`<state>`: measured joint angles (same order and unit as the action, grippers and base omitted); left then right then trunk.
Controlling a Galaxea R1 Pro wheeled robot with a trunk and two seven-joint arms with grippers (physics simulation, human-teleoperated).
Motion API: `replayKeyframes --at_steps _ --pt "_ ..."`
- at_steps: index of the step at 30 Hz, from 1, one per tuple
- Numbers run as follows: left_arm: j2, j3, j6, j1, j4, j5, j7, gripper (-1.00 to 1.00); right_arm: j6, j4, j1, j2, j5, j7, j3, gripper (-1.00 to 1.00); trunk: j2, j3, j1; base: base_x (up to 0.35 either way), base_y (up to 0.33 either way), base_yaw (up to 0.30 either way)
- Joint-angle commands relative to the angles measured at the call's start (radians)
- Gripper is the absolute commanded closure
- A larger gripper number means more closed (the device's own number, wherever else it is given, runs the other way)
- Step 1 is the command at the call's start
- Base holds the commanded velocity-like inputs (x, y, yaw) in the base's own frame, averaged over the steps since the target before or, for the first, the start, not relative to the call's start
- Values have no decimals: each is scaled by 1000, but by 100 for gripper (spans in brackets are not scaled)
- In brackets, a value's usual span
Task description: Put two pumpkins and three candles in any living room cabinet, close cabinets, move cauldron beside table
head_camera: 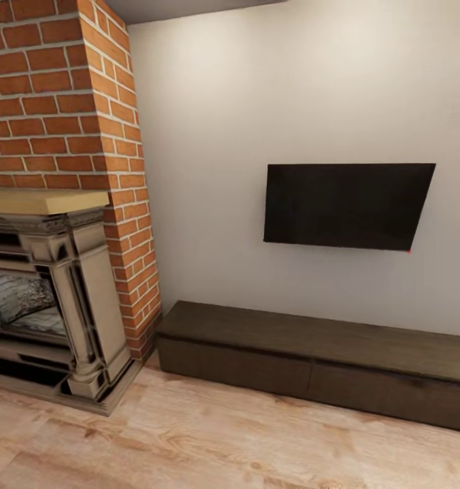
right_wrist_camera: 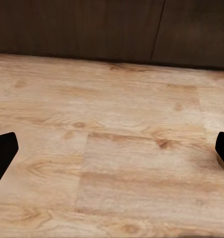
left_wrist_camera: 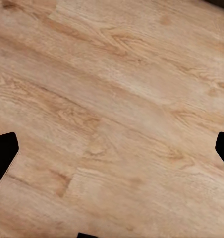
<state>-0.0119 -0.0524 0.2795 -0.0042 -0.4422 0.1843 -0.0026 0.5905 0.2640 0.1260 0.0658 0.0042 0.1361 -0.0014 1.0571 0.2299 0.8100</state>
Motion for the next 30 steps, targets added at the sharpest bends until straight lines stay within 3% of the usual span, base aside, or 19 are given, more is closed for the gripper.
replayKeyframes --at_steps 1,17,30 --pt "0 2 3 0 0 7 0 -100 3 -1 1 0 1 4 0 -100 1 1 0 112 292 -299" --pt "2 3 4 0 0 7 0 -100 3 0 1 1 -1 5 -3 -100 1 1 0 127 300 -299" --pt "1 2 4 0 0 7 0 -100 5 0 1 2 2 5 -3 -100 1 1 0 249 239 -299"
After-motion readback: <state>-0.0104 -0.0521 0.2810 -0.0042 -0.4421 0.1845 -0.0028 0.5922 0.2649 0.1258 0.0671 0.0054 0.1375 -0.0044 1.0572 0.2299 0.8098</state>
